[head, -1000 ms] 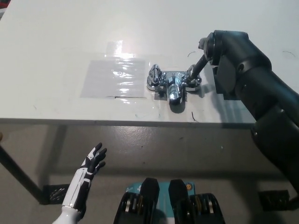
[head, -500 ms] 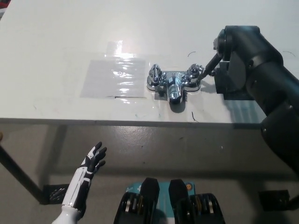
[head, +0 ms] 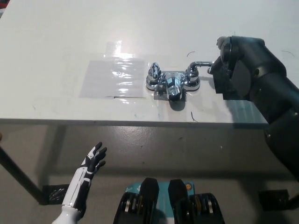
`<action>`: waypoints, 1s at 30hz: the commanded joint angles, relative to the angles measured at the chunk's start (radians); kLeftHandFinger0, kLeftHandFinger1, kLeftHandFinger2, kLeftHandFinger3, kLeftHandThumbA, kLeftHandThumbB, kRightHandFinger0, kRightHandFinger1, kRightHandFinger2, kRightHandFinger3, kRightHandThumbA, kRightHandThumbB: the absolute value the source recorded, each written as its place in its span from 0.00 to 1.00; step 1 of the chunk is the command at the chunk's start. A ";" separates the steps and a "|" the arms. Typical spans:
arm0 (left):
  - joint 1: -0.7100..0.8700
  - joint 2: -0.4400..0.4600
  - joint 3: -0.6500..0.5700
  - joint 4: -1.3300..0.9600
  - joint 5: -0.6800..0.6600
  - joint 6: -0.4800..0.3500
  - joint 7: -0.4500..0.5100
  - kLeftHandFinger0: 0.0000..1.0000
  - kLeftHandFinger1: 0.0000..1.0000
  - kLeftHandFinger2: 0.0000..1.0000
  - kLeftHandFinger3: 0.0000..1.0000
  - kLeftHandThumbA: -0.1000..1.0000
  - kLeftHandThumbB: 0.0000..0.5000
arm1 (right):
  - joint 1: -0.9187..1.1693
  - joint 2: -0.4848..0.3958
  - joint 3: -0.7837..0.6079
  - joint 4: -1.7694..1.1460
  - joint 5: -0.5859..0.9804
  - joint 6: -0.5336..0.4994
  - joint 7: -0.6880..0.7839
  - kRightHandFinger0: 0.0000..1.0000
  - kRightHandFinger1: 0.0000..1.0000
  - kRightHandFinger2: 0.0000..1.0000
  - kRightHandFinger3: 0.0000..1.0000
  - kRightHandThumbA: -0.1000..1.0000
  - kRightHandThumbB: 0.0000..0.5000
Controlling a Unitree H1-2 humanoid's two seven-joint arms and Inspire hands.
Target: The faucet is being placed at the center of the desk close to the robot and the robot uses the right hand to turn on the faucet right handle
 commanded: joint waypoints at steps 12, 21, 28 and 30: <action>-0.007 0.015 0.009 -0.009 -0.022 -0.034 -0.010 1.00 1.00 1.00 1.00 1.00 0.18 | -0.166 -0.267 -0.043 -0.138 -0.017 0.022 0.135 1.00 1.00 1.00 1.00 0.51 0.99; -0.013 0.018 0.010 0.000 -0.028 -0.026 -0.014 1.00 1.00 1.00 1.00 1.00 0.20 | -0.142 -0.520 -0.184 -0.599 -0.003 0.083 0.266 1.00 1.00 1.00 1.00 0.46 0.86; -0.015 0.016 0.007 0.006 -0.021 -0.024 -0.012 1.00 1.00 1.00 1.00 1.00 0.17 | 0.031 -0.504 -0.707 -1.138 0.071 0.083 0.135 1.00 1.00 1.00 1.00 0.91 0.63; -0.029 0.016 0.012 -0.002 -0.025 -0.008 -0.011 1.00 1.00 1.00 1.00 1.00 0.20 | 0.072 -0.476 -0.834 -1.280 0.239 0.083 0.115 1.00 1.00 1.00 1.00 1.00 0.65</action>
